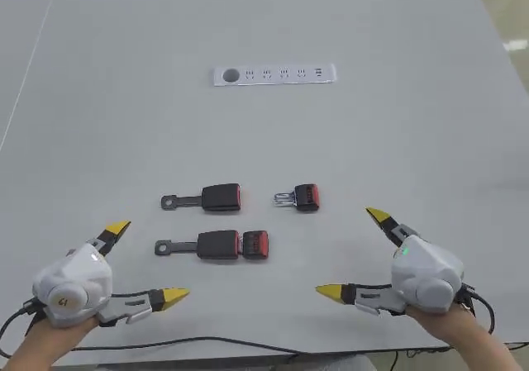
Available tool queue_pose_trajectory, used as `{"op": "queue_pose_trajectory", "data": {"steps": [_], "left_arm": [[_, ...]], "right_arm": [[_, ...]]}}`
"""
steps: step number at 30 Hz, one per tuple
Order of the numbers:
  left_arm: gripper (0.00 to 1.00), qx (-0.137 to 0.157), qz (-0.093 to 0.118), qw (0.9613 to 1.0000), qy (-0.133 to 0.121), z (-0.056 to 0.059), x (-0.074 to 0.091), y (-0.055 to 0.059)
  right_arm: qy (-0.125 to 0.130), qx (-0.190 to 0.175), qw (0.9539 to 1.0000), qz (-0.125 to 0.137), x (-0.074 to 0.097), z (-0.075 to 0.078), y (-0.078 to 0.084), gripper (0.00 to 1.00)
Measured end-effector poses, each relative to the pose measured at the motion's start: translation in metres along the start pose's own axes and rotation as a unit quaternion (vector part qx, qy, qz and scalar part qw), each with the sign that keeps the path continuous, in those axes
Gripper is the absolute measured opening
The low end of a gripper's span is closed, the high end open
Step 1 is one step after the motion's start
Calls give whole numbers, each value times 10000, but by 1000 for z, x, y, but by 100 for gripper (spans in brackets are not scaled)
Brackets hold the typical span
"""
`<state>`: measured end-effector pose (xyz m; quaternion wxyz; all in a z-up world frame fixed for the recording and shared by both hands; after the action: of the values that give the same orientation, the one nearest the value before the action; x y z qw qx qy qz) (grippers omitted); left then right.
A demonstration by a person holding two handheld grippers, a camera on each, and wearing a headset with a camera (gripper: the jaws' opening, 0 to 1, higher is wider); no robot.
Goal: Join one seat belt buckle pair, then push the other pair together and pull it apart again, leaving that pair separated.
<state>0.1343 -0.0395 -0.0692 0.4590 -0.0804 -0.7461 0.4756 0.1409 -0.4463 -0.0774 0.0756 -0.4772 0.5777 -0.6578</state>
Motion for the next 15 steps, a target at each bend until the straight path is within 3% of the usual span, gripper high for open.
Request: {"op": "queue_pose_trajectory", "data": {"steps": [5, 15], "left_arm": [[100, 29, -23, 10000, 27, 0, -3, 7], [100, 49, 58, 10000, 37, 7, -2, 4]], "right_arm": [[-61, 56, 10000, -17, 1, -4, 0, 100], [-108, 20, 9999, 69, 0, -5, -2, 100]]}}
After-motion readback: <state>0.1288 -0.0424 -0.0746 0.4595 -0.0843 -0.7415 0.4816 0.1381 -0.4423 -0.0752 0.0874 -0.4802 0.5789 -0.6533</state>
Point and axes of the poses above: the centre of the closed fingertips' face, and the gripper's own axes: x roughly backward along the fingers, z roughly to its right, y roughly out of its underside, the point moved 10 cm from there along x, roughly backward along the fingers, and after that the axes turned 11 degrees about -x, right-handed, at the moved point
